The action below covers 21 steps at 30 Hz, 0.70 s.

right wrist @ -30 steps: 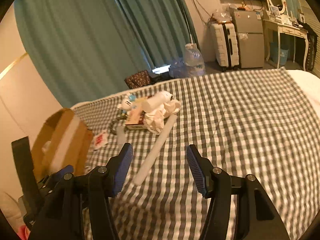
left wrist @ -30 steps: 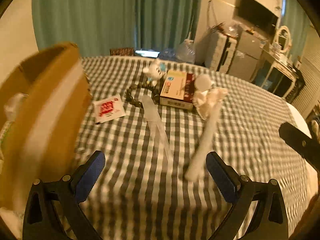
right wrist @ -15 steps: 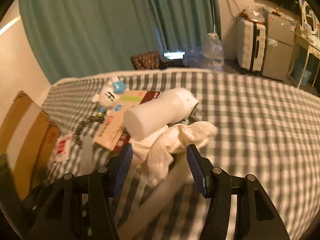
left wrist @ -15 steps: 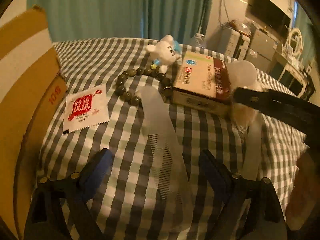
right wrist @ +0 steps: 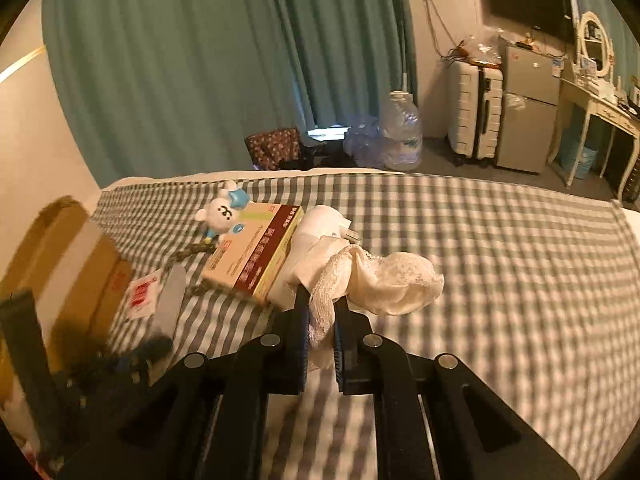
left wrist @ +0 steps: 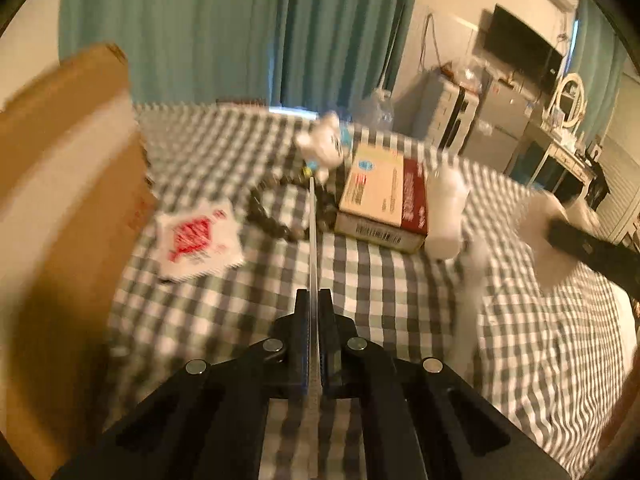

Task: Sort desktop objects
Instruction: 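Carry the comb and lace cloth over the cardboard box and release both inside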

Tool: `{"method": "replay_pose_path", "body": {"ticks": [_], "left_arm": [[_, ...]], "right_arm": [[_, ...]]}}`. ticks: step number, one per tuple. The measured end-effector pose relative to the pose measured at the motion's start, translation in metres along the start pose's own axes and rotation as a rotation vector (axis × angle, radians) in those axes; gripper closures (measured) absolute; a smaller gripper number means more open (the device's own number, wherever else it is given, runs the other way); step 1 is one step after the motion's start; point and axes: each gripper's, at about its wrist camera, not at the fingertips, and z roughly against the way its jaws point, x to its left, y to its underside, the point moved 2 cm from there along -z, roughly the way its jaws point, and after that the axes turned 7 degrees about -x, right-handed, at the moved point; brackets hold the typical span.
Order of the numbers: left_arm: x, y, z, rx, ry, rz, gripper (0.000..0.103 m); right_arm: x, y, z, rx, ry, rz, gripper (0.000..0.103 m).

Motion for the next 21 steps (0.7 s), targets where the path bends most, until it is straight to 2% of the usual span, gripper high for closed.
{"method": "replay_pose_path", "body": {"ticks": [7, 10, 13, 17, 21], "left_arm": [[0.015, -0.015, 0.074, 0.013, 0.028, 0.061, 0.100], [0.020, -0.030, 0.108, 0.033, 0.024, 0.118, 0.100], [0.018, -0.043, 0.145, 0.002, 0.030, 0.096, 0.100], [0.025, -0.056, 0.190, -0.050, 0.052, 0.079, 0.100], [0.037, -0.077, 0.211, -0.072, 0.061, 0.080, 0.100]], "right_arm": [[0.016, 0.014, 0.090, -0.031, -0.021, -0.036, 0.094], [0.033, 0.009, 0.126, -0.077, -0.084, -0.065, 0.094], [0.046, 0.003, 0.150, -0.101, -0.130, -0.089, 0.094], [0.074, -0.005, 0.182, -0.108, -0.167, -0.055, 0.094], [0.103, -0.009, 0.197, -0.134, -0.222, -0.044, 0.094]]}}
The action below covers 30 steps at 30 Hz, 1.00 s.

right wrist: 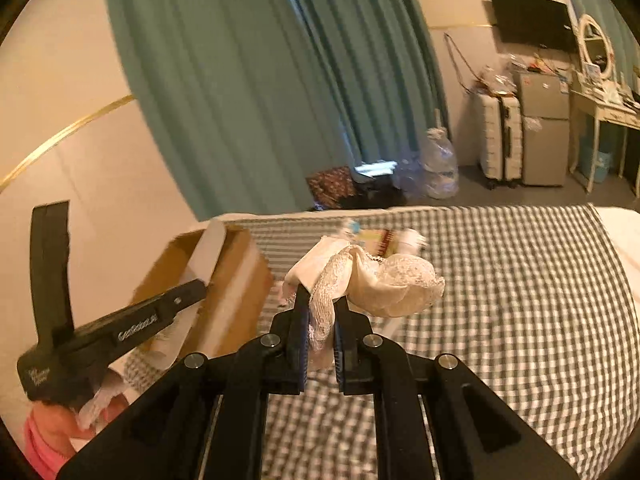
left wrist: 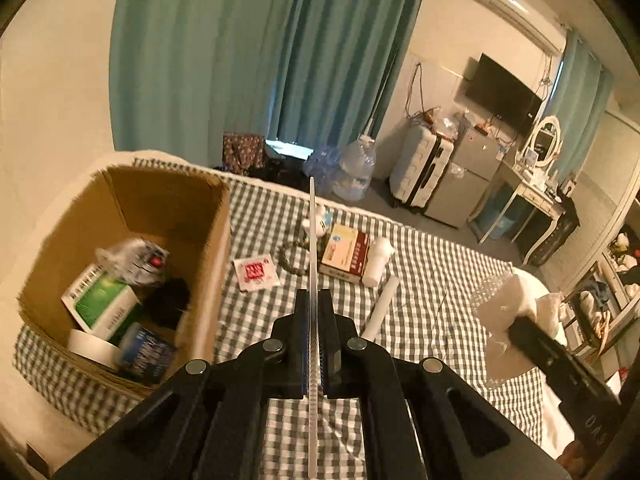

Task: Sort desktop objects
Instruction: 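Carry the comb and lace cloth over the cardboard box and release both inside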

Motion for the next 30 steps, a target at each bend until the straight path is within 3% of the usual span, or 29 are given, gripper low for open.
{"method": "replay_pose_path", "body": {"ticks": [6, 15, 20, 23, 24, 25, 26, 27, 28, 29, 30], "left_arm": [[0.051, -0.018, 0.014, -0.027, -0.058, -0.001, 0.100], [0.168, -0.018, -0.026, 0.013, -0.188, 0.040, 0.100], [0.202, 0.000, -0.057, 0.068, -0.178, 0.041, 0.100], [0.205, 0.010, -0.070, 0.092, -0.158, 0.011, 0.100], [0.207, 0.013, -0.072, 0.103, -0.149, 0.015, 0.100], [0.208, 0.016, -0.074, 0.113, -0.136, 0.017, 0.099], [0.210, 0.019, -0.073, 0.112, -0.142, 0.006, 0.093], [0.209, 0.020, -0.072, 0.107, -0.159, -0.013, 0.087], [0.207, 0.020, -0.070, 0.101, -0.176, -0.038, 0.061], [0.205, 0.020, -0.067, 0.090, -0.209, -0.063, 0.023], [0.204, 0.020, -0.064, 0.070, -0.238, -0.076, 0.010]], "right_arm": [[0.062, 0.005, -0.029, 0.054, -0.102, 0.050, 0.094], [0.146, 0.020, -0.121, 0.170, -0.217, 0.133, 0.093], [0.170, 0.034, -0.176, 0.237, -0.216, 0.172, 0.092], [0.171, 0.039, -0.208, 0.285, -0.217, 0.115, 0.089], [0.171, 0.039, -0.211, 0.280, -0.212, 0.098, 0.084], [0.173, 0.040, -0.213, 0.270, -0.206, 0.085, 0.065], [0.172, 0.038, -0.215, 0.261, -0.194, 0.077, 0.040], [0.174, 0.035, -0.213, 0.246, -0.178, 0.068, 0.033], [0.173, 0.031, -0.208, 0.228, -0.172, 0.059, 0.032], [0.172, 0.027, -0.206, 0.218, -0.175, 0.052, 0.032], [0.168, 0.022, -0.200, 0.202, -0.172, 0.041, 0.032]]}}
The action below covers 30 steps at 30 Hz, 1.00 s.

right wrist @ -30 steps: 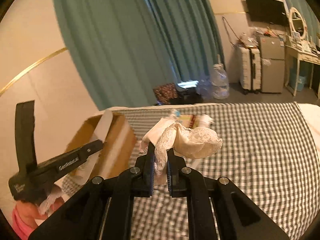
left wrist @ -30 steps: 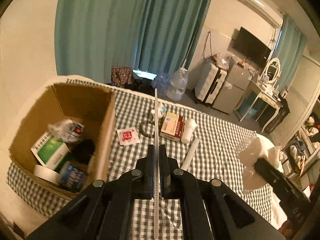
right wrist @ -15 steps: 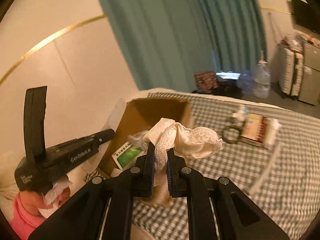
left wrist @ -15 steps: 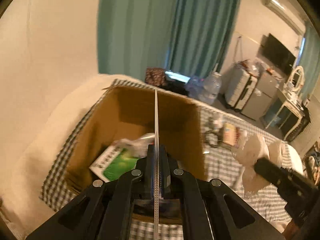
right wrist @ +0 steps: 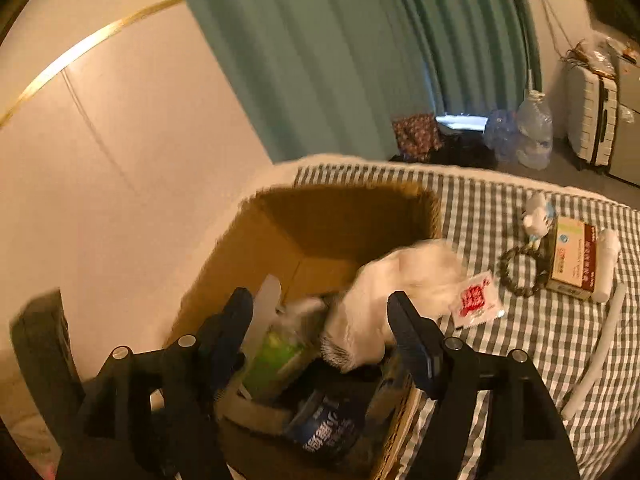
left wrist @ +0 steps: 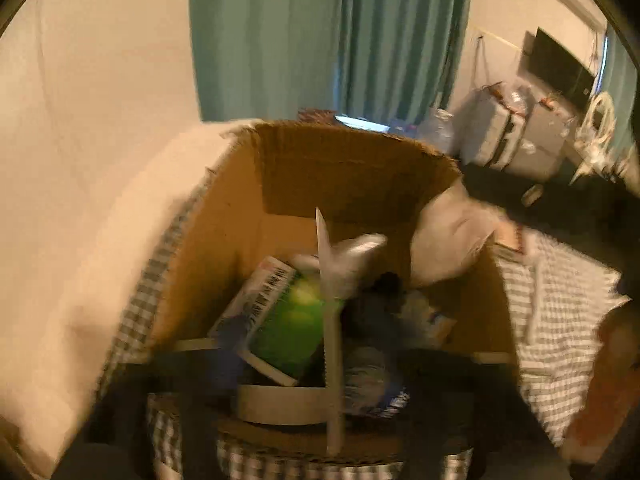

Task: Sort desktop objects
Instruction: 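Carry the comb and lace cloth over the cardboard box and release both inside, then grasp the long white rod with the right gripper while the left grasps the red-and-white sachet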

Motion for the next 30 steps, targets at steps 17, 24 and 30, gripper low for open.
{"method": "replay_pose_path", "body": {"ticks": [17, 24, 30], "left_arm": [[-0.129, 0.015, 0.090, -0.114, 0.151, -0.054, 0.000], [-0.206, 0.042, 0.058, -0.037, 0.196, -0.066, 0.000], [-0.226, 0.047, -0.008, 0.019, 0.117, -0.022, 0.000]], "right_arm": [[-0.100, -0.001, 0.184, -0.203, 0.215, -0.087, 0.032], [-0.168, 0.035, 0.186, -0.129, 0.315, -0.148, 0.034], [-0.224, 0.063, 0.144, -0.040, 0.349, -0.236, 0.037]]}}
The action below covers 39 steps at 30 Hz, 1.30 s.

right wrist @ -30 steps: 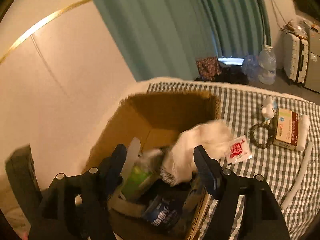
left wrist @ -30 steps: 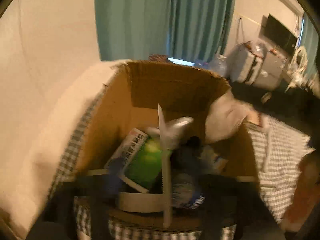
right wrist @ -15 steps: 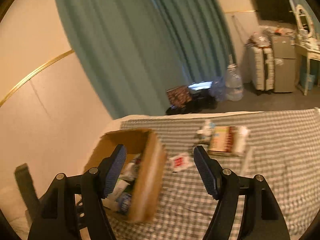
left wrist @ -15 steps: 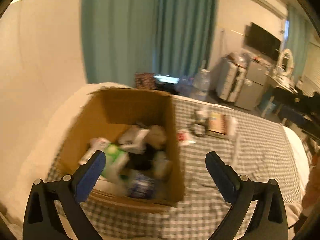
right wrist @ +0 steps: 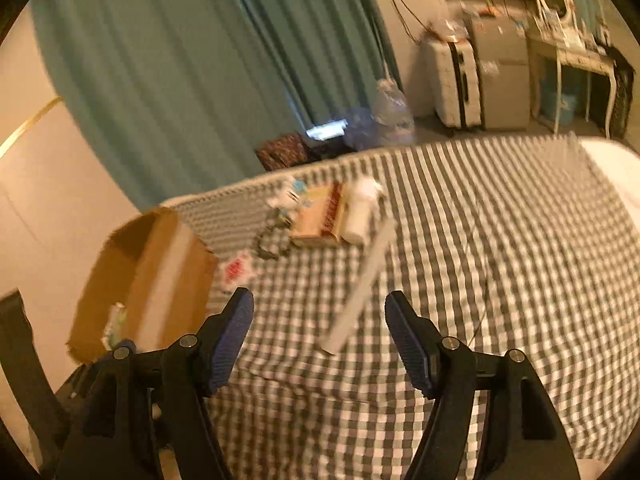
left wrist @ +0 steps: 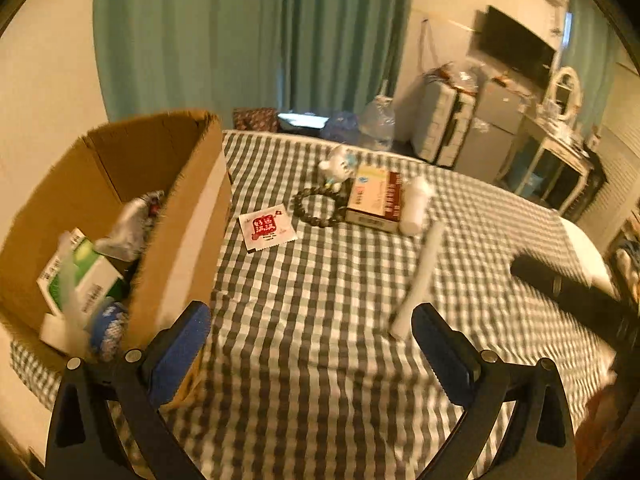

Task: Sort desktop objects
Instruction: 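Grasp the long white rod with the right gripper while the left grasps the red-and-white sachet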

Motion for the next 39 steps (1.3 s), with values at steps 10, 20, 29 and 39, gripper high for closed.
{"method": "replay_pose_path", "body": {"ticks": [10, 20, 29, 39], "left_arm": [[-0.010, -0.003, -0.108, -0.057, -0.123, -0.042, 0.000], [-0.001, 0.006, -0.152, -0.030, -0.230, -0.057, 0.000], [0.003, 0.004, -0.173, 0.057, -0.317, -0.009, 0.000], [0.028, -0.014, -0.205, 0.076, -0.190, 0.126, 0.050]], "right_arm": [[-0.033, 0.004, -0.130, 0.166, 0.018, -0.009, 0.055], [-0.032, 0.011, -0.166, 0.197, 0.064, 0.156, 0.096], [-0.054, -0.002, -0.129, 0.137, 0.079, 0.160, 0.097], [-0.076, -0.007, -0.119, 0.144, 0.069, 0.121, 0.096]]}}
